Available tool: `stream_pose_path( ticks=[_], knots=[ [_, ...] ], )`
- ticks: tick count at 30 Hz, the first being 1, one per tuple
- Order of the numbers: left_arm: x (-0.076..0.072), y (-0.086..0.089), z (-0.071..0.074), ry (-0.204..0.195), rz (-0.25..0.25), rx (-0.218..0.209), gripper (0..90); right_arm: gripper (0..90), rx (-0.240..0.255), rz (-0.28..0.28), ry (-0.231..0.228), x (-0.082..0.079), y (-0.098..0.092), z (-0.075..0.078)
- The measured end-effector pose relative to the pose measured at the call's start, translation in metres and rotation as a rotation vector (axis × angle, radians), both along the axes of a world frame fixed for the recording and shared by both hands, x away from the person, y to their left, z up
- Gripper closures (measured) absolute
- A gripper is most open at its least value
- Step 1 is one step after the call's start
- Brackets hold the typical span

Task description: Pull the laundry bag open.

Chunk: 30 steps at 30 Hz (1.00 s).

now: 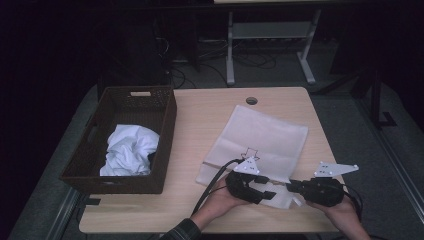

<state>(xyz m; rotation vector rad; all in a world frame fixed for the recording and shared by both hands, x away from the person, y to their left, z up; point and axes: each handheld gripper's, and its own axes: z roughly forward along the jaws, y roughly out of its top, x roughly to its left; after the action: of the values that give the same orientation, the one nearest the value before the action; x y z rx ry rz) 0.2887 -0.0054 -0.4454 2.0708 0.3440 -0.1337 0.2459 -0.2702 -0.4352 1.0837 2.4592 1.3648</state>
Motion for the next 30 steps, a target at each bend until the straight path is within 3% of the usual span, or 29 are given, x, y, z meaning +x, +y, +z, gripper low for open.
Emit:
stream_pose_path(
  ticks=[10,23,30],
  knots=[
    [-0.001,-0.008,-0.003,0.012,-0.01,-0.003,55.8,81.2,0.024,0.02,-0.028,-0.003,0.001,0.003],
    [0.002,-0.013,-0.005,0.016,-0.001,-0.009,77.0,81.2,0.027,0.04,-0.048,-0.006,0.004,0.004],
    [0.004,-0.014,-0.006,0.043,0.021,-0.007,84.5,81.3,0.029,0.033,-0.047,-0.007,0.004,0.004]
  ],
)
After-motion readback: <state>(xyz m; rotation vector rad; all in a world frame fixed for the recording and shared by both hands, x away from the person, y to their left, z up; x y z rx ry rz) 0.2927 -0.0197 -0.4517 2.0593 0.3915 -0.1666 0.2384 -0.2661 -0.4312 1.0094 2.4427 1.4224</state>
